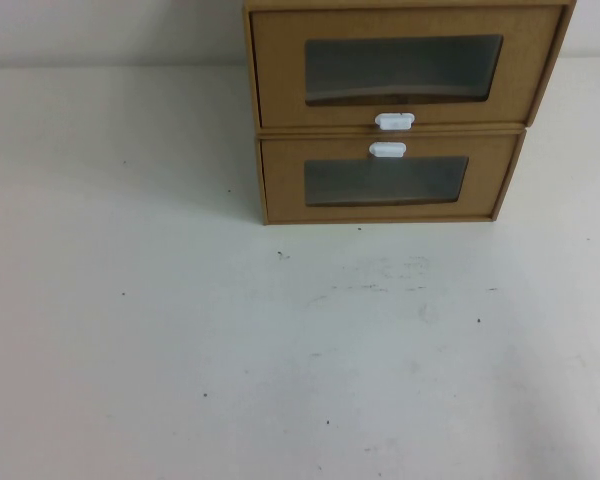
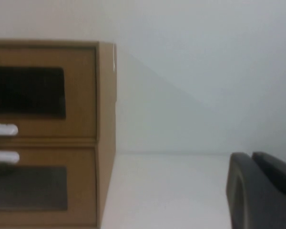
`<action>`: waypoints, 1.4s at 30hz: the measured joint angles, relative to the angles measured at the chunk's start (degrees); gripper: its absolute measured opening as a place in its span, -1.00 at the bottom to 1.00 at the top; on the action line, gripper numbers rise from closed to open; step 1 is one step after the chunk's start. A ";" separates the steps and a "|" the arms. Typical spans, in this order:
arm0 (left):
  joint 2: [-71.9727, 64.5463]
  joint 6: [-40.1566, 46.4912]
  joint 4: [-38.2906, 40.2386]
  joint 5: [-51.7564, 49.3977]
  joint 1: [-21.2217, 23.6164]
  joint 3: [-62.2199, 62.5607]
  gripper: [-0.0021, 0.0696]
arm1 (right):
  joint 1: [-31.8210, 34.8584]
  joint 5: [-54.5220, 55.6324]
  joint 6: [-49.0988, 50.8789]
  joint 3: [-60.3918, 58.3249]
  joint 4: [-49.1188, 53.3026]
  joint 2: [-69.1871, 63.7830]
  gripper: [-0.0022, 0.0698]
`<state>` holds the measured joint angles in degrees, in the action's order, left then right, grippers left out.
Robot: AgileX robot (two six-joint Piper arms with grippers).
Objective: Open the shoe box
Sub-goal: 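Pull the top drawer of the cardboard box fully open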
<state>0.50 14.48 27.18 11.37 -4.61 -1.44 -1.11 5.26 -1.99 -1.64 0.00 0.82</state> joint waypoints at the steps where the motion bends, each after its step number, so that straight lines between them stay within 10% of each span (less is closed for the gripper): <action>1: 0.00 -0.08 0.56 1.22 0.00 0.00 -0.94 | 0.00 1.74 0.00 0.00 0.00 0.00 -0.99; 20: 0.00 -7.81 -2.45 22.25 0.00 8.63 -0.94 | 0.00 34.99 8.84 3.42 -1.80 0.00 -0.99; 33: -23.42 -7.32 -18.11 -20.07 -0.21 43.00 -0.94 | 0.00 -8.61 10.29 41.10 -5.79 -13.07 -0.99; 42: -46.10 3.29 -18.39 -39.64 -10.02 59.56 -0.94 | 0.00 -36.86 8.69 46.49 -5.13 -34.13 -0.99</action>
<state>-45.60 17.77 8.79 -28.27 -14.63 58.12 -1.11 -31.60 6.70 44.85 -5.13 -33.31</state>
